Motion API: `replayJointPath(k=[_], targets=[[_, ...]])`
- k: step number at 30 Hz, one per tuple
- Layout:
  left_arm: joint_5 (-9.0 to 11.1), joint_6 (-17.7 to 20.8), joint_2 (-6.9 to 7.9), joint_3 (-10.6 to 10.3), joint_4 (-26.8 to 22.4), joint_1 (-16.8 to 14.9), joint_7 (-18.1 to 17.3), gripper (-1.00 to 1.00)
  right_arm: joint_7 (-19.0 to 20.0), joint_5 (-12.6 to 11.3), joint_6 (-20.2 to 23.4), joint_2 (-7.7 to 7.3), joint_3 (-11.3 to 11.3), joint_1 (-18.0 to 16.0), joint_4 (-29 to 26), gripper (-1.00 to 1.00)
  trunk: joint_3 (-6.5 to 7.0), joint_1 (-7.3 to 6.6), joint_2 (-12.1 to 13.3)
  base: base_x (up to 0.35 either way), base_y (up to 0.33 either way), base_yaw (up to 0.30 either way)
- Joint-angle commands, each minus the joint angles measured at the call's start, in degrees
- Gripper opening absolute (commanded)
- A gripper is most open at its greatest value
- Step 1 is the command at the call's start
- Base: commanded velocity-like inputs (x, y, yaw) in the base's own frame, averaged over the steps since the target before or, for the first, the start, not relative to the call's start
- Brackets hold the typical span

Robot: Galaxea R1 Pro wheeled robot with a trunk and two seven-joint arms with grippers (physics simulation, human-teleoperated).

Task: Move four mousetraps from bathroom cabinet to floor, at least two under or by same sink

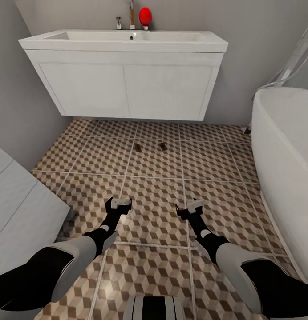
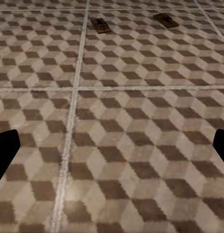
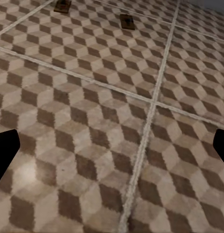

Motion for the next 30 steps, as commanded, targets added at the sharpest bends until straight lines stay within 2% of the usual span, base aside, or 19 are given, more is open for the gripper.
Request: replayJointPath(k=[1,30], targets=[[0.3,-0.3,0.09,-0.5,0.2,0.2,0.2,1.00,-0.6,0.3,-0.1,-0.03,0.4,0.0,0.1,1.00,0.19,-0.03,0.0,0.000,0.000,0.000],[0.3,-0.2,0.25,-0.6,0.2,1.7,0.0,1.00,-0.6,0.3,-0.1,-0.17,0.4,0.1,0.1,1.00,6.57,-0.97,0.8,0.000,0.000,0.000]])
